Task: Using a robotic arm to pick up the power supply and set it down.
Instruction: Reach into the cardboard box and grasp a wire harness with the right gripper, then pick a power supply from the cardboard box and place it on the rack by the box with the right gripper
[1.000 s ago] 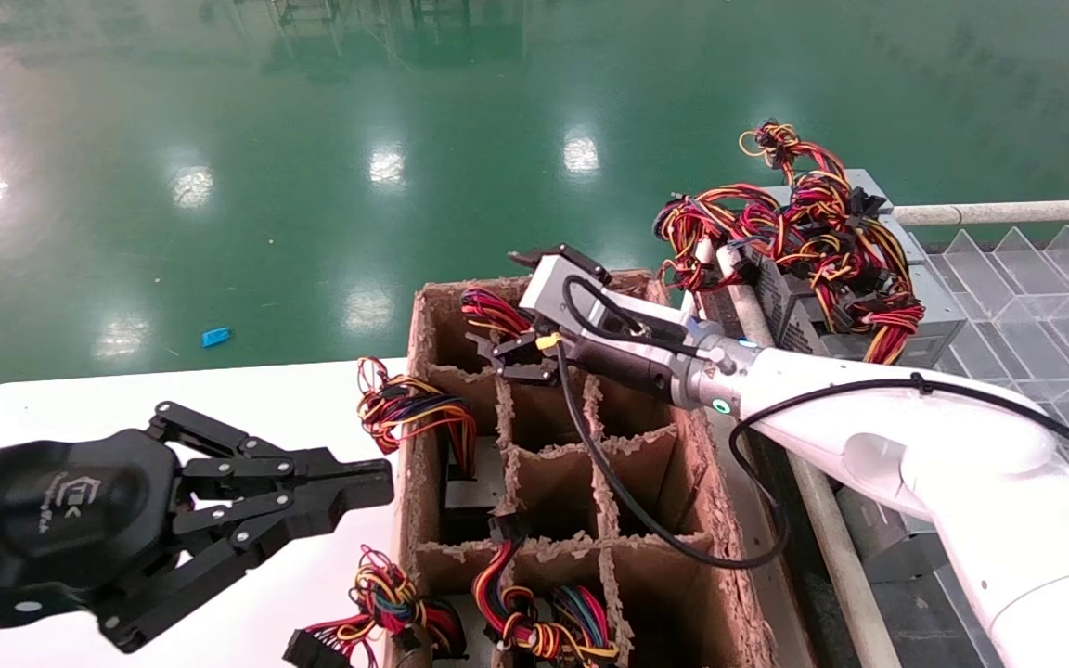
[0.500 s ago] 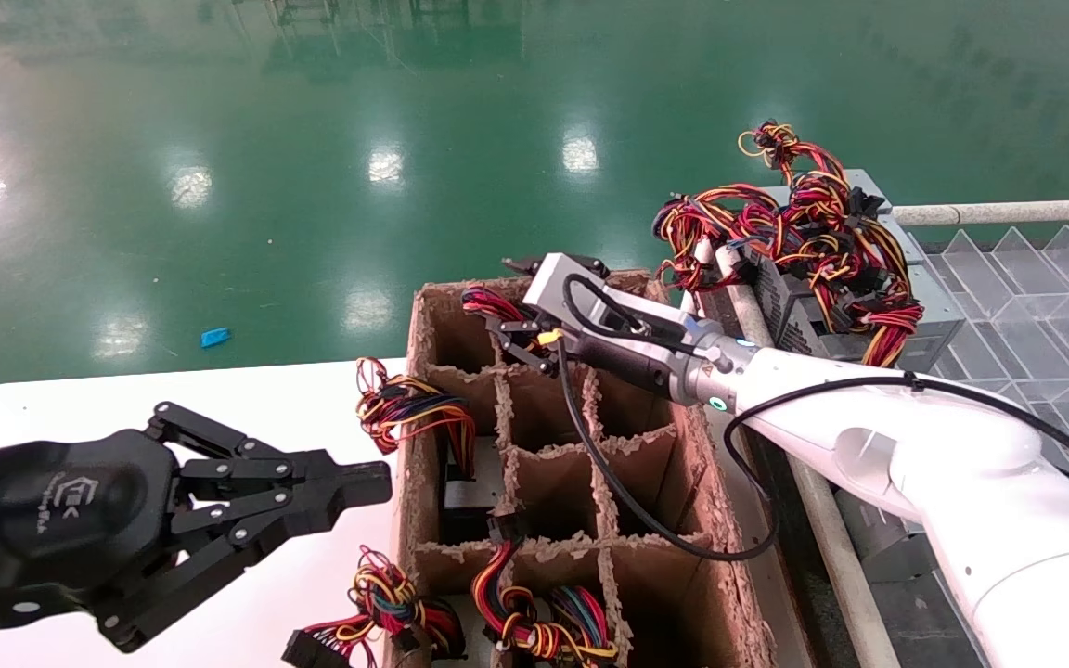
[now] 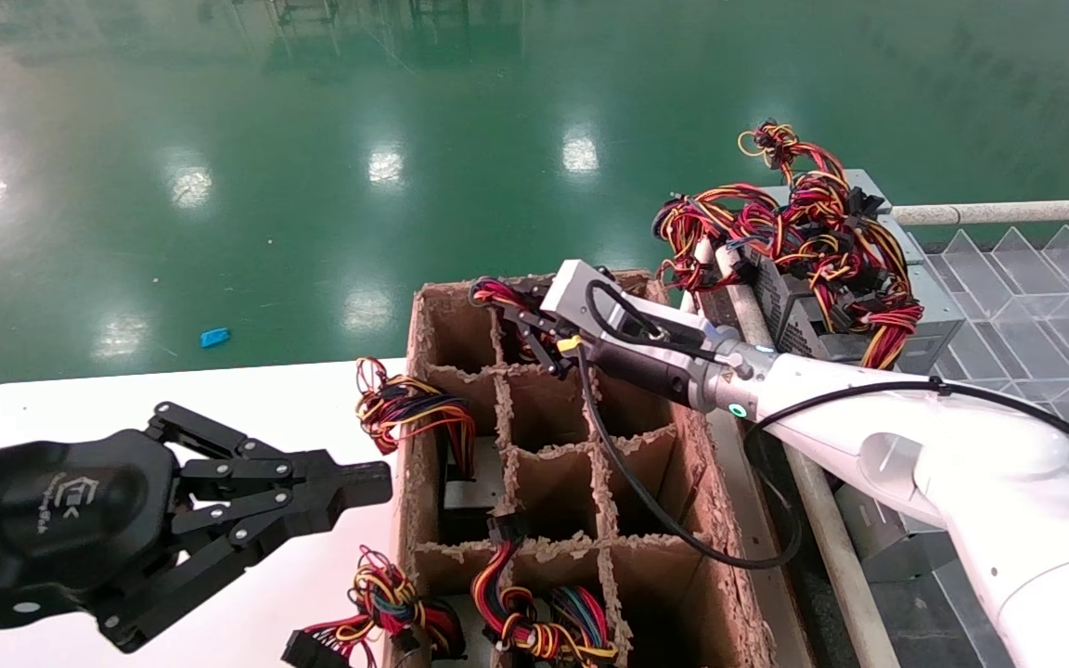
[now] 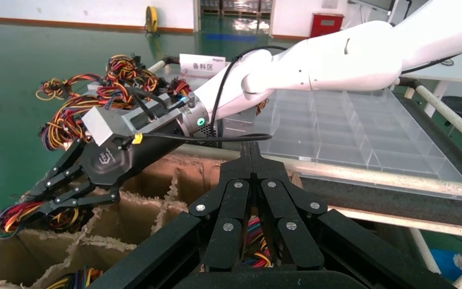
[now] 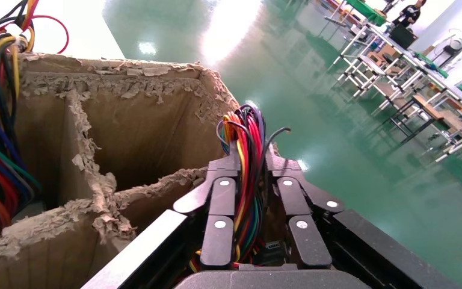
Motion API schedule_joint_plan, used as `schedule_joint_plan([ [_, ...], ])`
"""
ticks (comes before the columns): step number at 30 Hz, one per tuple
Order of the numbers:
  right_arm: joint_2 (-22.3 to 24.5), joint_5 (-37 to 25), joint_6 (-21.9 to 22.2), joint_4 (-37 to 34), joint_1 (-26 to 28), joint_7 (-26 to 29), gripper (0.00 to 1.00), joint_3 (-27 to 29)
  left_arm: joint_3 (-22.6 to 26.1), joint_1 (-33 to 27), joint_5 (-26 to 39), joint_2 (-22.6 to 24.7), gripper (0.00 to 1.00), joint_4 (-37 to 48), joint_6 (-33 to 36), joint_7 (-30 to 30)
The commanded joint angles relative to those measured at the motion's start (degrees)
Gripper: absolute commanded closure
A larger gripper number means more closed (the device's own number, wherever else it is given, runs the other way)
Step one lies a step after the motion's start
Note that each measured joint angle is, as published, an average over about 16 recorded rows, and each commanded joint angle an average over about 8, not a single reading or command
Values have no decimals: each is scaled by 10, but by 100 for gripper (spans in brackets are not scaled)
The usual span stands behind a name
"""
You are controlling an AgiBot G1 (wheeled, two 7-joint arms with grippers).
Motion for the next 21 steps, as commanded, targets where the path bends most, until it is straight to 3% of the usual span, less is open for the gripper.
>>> schedule_joint_plan([
  [1, 1, 1, -2, 0, 0, 0, 100, 0, 0, 0, 0, 0, 100, 0, 0, 0],
  [13, 17, 11, -14, 25, -3, -1, 100, 8, 0, 0, 0, 0, 100, 0, 0, 0],
  [21, 46, 26, -23, 112, -20, 9, 100, 19, 0, 0, 0, 0, 100, 0, 0, 0],
])
